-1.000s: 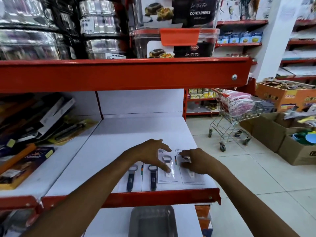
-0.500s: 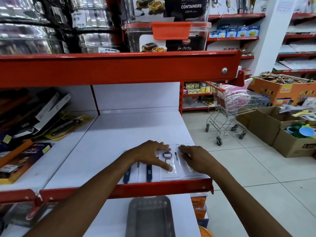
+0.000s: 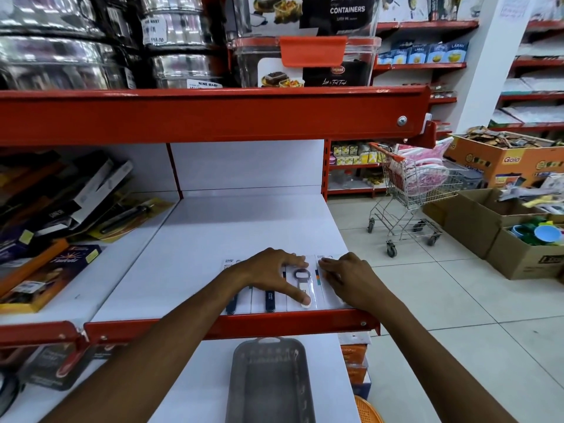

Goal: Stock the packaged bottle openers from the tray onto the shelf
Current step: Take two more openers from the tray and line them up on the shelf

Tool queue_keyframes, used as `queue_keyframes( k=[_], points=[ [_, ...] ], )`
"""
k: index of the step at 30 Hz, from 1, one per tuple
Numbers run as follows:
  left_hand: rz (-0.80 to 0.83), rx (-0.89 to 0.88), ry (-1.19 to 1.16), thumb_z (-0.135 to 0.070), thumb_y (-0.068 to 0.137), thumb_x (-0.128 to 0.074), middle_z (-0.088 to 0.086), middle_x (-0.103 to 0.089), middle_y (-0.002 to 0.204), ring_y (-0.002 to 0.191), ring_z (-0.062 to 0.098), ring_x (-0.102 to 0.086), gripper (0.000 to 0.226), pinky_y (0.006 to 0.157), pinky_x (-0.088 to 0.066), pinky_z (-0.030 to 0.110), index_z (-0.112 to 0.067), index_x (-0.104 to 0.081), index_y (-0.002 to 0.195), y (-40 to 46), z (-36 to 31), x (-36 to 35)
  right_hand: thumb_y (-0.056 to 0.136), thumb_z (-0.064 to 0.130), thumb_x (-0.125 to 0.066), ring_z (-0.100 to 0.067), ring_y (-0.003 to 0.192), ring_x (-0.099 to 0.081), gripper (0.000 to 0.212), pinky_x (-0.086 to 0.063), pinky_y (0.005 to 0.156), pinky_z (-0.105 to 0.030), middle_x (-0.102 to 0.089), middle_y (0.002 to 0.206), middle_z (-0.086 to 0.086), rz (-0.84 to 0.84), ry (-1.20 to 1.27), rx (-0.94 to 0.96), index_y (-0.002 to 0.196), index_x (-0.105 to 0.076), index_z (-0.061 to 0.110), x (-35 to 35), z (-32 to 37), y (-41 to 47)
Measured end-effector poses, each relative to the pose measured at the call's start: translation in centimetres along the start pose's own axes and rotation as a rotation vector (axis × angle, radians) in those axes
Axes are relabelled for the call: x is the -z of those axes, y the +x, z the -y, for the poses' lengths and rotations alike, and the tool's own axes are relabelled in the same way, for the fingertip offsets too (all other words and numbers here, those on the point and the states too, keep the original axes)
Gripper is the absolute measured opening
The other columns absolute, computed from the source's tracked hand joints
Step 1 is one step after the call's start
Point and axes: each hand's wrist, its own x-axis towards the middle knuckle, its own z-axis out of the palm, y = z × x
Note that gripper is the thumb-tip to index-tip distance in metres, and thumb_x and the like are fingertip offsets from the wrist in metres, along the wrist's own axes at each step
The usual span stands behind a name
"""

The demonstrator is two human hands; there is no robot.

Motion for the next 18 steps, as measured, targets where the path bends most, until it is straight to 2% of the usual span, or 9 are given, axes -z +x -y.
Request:
queue_keyframes(
  k=[4,7,10,13,16,18],
  points=[
    [-0.009,-0.001,0.007,-0.063,0.071,-0.073,-0.009,-0.033,0.158,0.146,0.021,-0.031,0.083,0.116,-0.03,0.045,-0.038,-0.041,0.143,-0.2,-0.1,-0.1,0.098,0.031,-0.04,-0.026,0.099,-0.058,0.032,-0.047,0.076,-0.036,-0.07,0.102,-0.009,0.003,-0.002,-0.009,0.121,-0.059,0.021,0.1,0.2,-0.1],
    [-0.006,-0.005,0.019,-0.064,0.071,-0.072,-0.01,-0.027,0.16,0.149,0.021,-0.025,0.086,0.119,-0.025,0.047,-0.04,-0.035,0.146,-0.5,0.0,-0.1,0.098,0.031,-0.04,-0.025,0.102,-0.058,0.031,-0.043,0.075,-0.033,-0.069,0.107,-0.008,0.016,-0.023,-0.018,0.121,-0.058,0.021,0.3,0.4,-0.2],
    [-0.021,0.002,0.02,-0.062,0.072,-0.072,-0.01,-0.017,0.163,0.152,0.022,-0.015,0.091,0.121,-0.018,0.049,-0.041,-0.027,0.148,-1.2,0.6,0.3,0.097,0.032,-0.041,-0.026,0.119,-0.055,0.037,-0.046,0.092,-0.04,-0.062,0.131,-0.004,0.033,-0.007,-0.039,0.13,-0.052,0.02,0.4,0.7,-0.2],
    [-0.024,0.072,0.05,-0.07,0.066,-0.07,-0.01,-0.012,0.165,0.153,0.024,-0.01,0.102,0.121,-0.018,0.054,-0.042,-0.02,0.149,-2.3,2.1,1.0,0.097,0.04,-0.042,-0.023,0.138,-0.038,0.046,-0.037,0.111,-0.043,-0.044,0.149,0.002,0.05,0.09,-0.071,0.14,-0.042,0.025,0.3,1.5,0.1],
    [0.012,0.121,0.099,-0.076,0.061,-0.07,-0.009,-0.009,0.165,0.153,0.025,-0.006,0.11,0.121,-0.016,0.055,-0.04,-0.017,0.151,-3.2,3.5,1.2,0.095,0.047,-0.043,-0.02,0.141,-0.034,0.05,-0.031,0.115,-0.04,-0.041,0.151,0.003,0.095,0.161,-0.043,0.141,-0.041,0.025,0.3,2.8,0.3],
    [0.033,0.132,0.113,-0.073,0.064,-0.07,-0.007,-0.008,0.165,0.153,0.026,-0.004,0.108,0.121,-0.013,0.054,-0.038,-0.017,0.151,-3.5,3.7,1.0,0.095,0.042,-0.044,-0.023,0.132,-0.046,0.044,-0.037,0.11,-0.039,-0.052,0.143,-0.001,0.109,0.166,-0.007,0.133,-0.05,0.021,0.2,3.5,0.5]
  ],
)
